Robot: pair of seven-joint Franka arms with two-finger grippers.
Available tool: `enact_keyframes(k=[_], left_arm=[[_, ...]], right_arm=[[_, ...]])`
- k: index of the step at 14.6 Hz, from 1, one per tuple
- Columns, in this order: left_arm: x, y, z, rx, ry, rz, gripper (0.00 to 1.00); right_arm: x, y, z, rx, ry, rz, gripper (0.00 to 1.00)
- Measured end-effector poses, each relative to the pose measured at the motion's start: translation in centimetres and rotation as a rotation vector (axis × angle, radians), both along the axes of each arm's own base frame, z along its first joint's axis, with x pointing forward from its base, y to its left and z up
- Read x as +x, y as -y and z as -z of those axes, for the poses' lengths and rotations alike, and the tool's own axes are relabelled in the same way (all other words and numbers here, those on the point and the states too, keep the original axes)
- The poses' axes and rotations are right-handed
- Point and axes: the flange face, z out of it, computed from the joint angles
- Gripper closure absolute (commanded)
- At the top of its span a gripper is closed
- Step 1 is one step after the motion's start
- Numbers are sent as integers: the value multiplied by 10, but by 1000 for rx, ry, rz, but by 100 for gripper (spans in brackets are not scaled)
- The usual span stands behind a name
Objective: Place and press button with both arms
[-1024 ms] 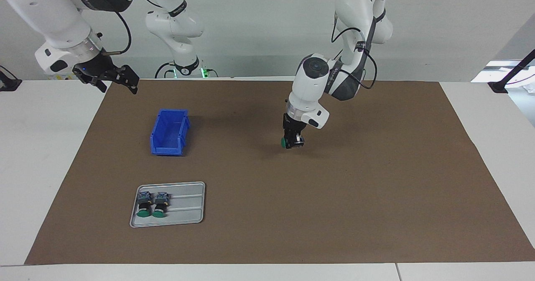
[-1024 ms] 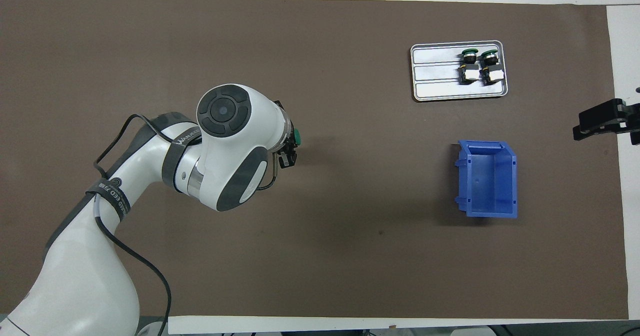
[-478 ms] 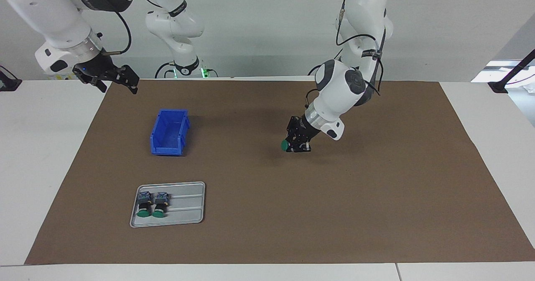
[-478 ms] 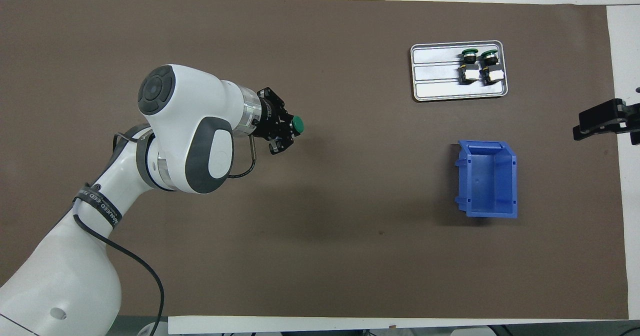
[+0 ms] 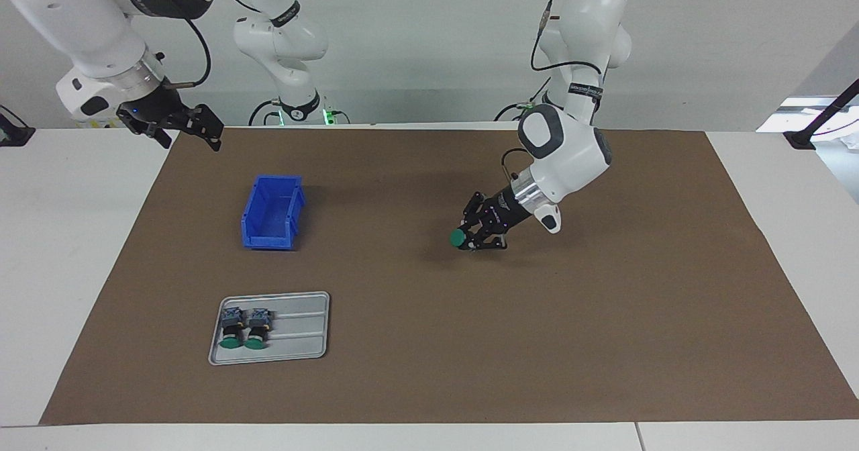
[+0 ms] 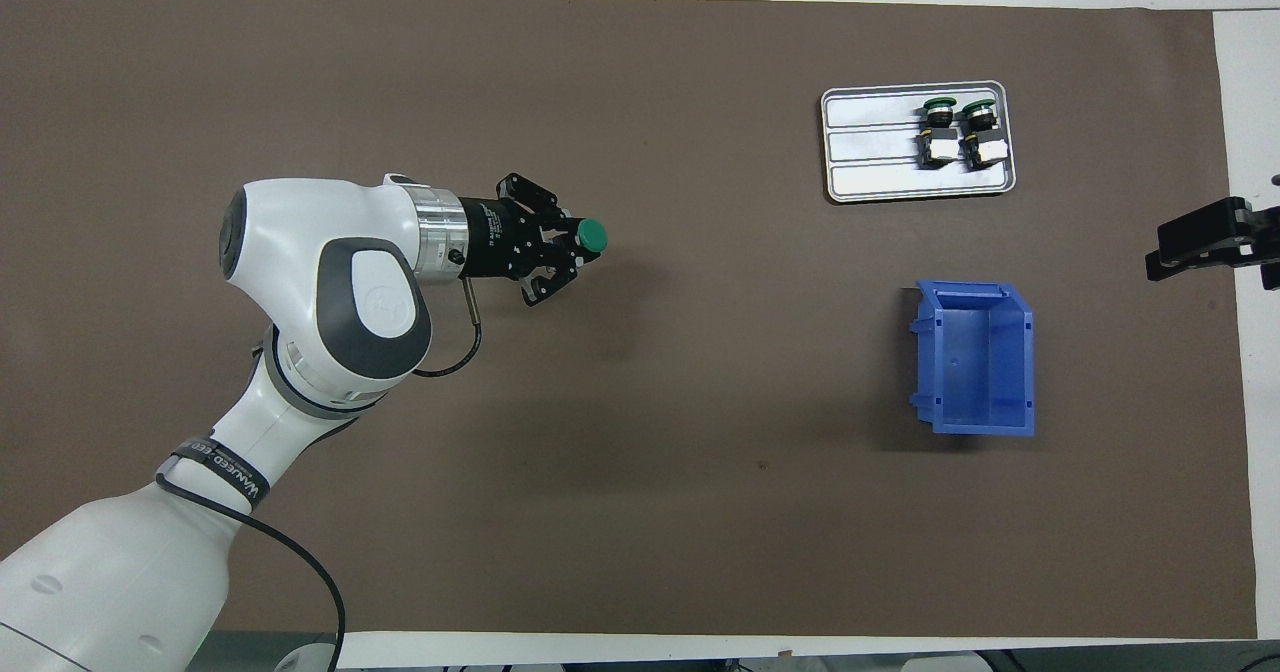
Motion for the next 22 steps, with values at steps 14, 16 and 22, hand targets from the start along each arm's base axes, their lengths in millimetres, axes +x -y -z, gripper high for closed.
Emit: enact_keyframes(k=[14,16,22], left_arm=[[-25,-46,48,-272,140,15,84],[-26,-50,56,-315,160,-2,84],[-40,-45,90,-401,211,-12,84]], right_arm=[[0,0,0,0,0,0,1],[0,0,0,0,0,0,1],[0,0,0,0,0,0,1]])
